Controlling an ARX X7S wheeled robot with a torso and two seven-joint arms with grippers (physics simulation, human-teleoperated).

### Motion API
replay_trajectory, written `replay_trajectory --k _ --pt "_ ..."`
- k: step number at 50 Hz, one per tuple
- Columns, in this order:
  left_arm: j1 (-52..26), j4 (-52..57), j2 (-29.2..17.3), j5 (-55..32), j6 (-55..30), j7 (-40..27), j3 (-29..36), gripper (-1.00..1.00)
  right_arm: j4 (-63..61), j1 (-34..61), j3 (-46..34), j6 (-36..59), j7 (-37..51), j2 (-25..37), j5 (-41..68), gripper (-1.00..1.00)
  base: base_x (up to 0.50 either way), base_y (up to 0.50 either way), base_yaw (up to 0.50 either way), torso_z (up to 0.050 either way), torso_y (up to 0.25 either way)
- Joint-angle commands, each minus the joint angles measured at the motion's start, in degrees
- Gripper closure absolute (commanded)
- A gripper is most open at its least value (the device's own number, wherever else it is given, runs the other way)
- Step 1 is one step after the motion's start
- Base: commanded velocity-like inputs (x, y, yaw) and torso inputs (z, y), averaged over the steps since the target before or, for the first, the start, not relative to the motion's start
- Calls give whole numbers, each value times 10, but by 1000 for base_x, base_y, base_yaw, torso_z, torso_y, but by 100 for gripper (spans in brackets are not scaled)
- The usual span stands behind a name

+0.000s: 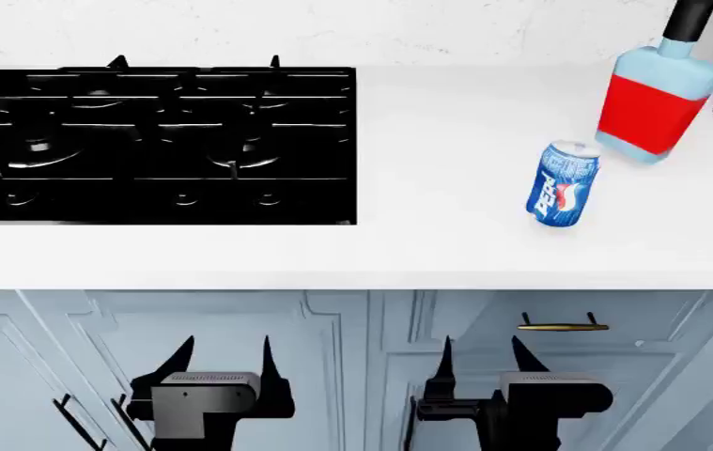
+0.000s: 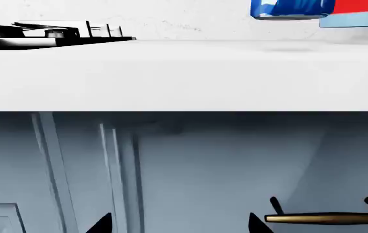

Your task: Move the drinks to the dining counter.

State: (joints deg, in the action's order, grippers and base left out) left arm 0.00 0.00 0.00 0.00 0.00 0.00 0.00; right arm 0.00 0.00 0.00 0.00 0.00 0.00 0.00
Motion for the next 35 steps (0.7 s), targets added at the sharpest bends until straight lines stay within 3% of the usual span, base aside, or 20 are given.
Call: replay_trajectory --k 1,9,15,21,22,26,27,29,35 --pt "-10 -4 -7 -26 -24 -8 5 -100 12 10 -18 11 -4 11 12 -100 0 0 0 0 0" --pt "10 33 -27 -46 -21 -8 30 -100 -21 3 -36 30 15 24 26 -100 0 0 0 0 0" --pt "-6 171 -47 -56 -138 -13 39 -100 -169 4 -39 169 -9 51 79 -100 0 0 0 0 0" --pt "-52 316 -66 -86 -262 -17 27 -100 -300 62 -9 330 23 74 99 -100 0 0 0 0 0" --pt "-62 333 -72 -81 -276 -22 26 -100 -325 84 24 386 28 67 136 -100 0 0 0 0 0" --pt "-127 368 -82 -141 -355 -19 -29 -100 -368 133 61 426 29 84 165 -100 0 0 0 0 0" --pt "-153 370 -77 -179 -383 -15 -59 -100 -377 159 72 502 44 93 177 -100 0 0 0 0 0" --pt "-187 368 -99 -155 -370 -12 -45 -100 -408 201 108 559 41 99 217 -100 0 0 0 0 0" --pt "-316 348 -134 -209 -507 -3 -75 -100 -448 333 110 684 57 151 235 -100 0 0 0 0 0"
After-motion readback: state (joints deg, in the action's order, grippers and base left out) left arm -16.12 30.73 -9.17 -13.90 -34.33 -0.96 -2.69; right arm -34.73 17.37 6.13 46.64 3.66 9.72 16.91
